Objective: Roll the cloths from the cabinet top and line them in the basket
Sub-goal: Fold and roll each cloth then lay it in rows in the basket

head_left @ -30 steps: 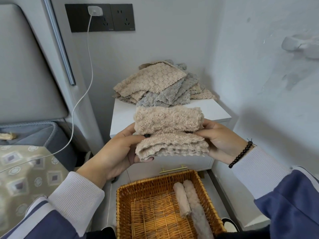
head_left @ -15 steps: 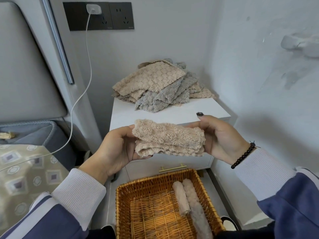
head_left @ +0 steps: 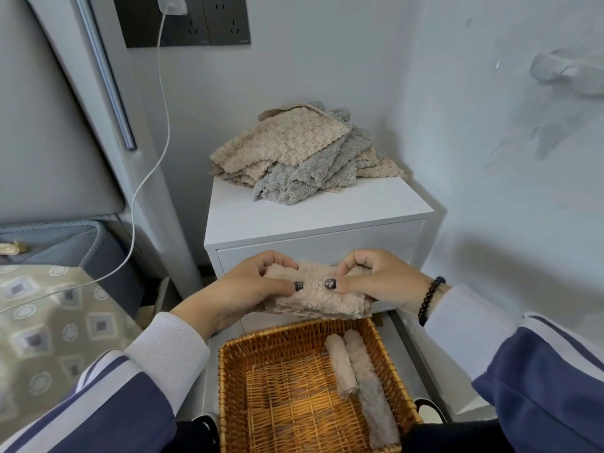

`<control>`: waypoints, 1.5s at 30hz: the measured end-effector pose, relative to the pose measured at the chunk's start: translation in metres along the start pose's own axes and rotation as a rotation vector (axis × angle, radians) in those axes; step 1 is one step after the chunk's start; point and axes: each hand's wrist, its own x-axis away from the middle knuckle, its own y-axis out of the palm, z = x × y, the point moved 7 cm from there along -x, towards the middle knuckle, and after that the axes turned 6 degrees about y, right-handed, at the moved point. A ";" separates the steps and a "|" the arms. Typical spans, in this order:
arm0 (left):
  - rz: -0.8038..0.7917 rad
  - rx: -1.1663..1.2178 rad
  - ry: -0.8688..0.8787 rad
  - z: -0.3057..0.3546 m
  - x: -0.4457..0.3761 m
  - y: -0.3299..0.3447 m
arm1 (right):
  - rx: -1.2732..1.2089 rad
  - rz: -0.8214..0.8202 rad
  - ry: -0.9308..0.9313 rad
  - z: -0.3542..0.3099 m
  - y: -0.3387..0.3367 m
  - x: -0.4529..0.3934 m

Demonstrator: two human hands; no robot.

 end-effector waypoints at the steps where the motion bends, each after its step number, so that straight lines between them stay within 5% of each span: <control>1: 0.005 -0.031 0.010 -0.002 -0.001 0.000 | 0.009 -0.005 0.016 0.005 0.004 -0.003; 6: 0.038 -0.116 0.028 -0.015 -0.006 -0.005 | 0.074 -0.109 0.118 0.031 0.031 -0.016; 14: 0.148 0.085 -0.075 -0.067 -0.025 -0.004 | -0.013 -0.264 0.314 0.079 0.085 -0.022; 19: 0.365 0.237 -0.204 -0.145 -0.041 0.011 | 0.044 -0.153 0.393 0.121 0.105 -0.030; 25: 0.429 0.091 -0.328 -0.194 -0.051 0.023 | 0.047 -0.031 0.450 0.173 0.119 -0.031; 30: 0.375 0.060 -0.393 -0.215 -0.060 0.041 | 0.170 -0.008 0.607 0.212 0.134 -0.034; 45: 0.314 0.274 -0.534 -0.271 -0.081 0.065 | 0.215 0.024 0.590 0.251 0.163 -0.085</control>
